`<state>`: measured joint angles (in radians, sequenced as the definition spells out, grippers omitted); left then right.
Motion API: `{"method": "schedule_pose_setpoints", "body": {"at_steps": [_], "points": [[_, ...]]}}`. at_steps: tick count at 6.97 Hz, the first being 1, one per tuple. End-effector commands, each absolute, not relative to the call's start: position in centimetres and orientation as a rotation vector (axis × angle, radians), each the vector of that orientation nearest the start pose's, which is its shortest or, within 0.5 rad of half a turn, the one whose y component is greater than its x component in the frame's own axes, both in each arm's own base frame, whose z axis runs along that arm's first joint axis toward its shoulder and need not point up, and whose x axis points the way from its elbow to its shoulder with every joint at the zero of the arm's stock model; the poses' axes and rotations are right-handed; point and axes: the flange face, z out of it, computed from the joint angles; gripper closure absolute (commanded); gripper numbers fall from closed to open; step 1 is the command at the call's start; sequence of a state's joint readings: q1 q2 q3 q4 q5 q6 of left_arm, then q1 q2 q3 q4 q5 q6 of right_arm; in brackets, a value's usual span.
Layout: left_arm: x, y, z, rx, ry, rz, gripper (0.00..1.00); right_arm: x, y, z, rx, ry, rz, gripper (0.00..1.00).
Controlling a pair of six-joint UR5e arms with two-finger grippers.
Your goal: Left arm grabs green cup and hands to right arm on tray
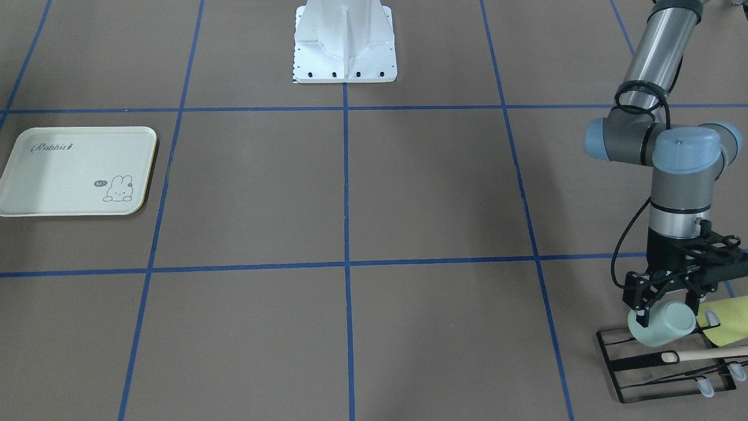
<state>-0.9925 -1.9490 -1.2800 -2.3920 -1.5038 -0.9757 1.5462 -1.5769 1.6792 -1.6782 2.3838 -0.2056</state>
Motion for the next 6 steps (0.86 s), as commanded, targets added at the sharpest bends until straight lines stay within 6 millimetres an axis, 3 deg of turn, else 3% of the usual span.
{"method": "schedule_pose_setpoints", "body": {"at_steps": [1,6], "points": [[26.11,-65.61,50.15,0.699,0.598,-0.400,0.06,4.90,-48.81,61.84,0.065,-0.812,-0.214,0.00],[26.05,-66.50,50.20,0.697,0.591,-0.407,0.09,4.90,-48.81,61.92,0.064,-0.812,-0.213,0.00]]}}
